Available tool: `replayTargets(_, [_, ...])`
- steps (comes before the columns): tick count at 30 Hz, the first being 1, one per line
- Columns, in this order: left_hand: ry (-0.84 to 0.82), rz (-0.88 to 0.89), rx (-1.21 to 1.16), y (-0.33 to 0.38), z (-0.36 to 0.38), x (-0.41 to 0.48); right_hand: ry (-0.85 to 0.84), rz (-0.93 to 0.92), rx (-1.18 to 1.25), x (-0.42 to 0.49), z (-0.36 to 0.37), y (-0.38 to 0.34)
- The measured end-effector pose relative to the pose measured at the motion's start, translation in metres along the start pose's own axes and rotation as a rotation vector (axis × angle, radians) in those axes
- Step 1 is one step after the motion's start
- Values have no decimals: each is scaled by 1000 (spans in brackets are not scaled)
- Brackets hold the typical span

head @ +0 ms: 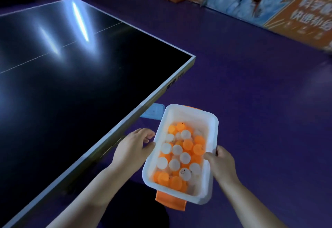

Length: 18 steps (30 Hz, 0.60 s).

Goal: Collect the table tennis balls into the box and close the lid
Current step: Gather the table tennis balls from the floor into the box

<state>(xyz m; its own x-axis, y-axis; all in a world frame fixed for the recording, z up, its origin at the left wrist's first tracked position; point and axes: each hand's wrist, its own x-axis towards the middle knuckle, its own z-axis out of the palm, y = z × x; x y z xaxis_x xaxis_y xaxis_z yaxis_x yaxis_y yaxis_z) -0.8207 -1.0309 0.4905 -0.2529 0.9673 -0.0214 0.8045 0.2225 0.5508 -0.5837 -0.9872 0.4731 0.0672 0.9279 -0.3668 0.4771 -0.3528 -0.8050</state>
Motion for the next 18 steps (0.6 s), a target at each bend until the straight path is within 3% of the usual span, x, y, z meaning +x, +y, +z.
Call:
replayTargets(10, [-168, -102, -169, 41, 71, 176, 86, -1, -53, 163, -44, -49])
replayTargets(18, [-163, -136, -211, 71, 72, 304, 51, -46, -123, 284, -59, -117])
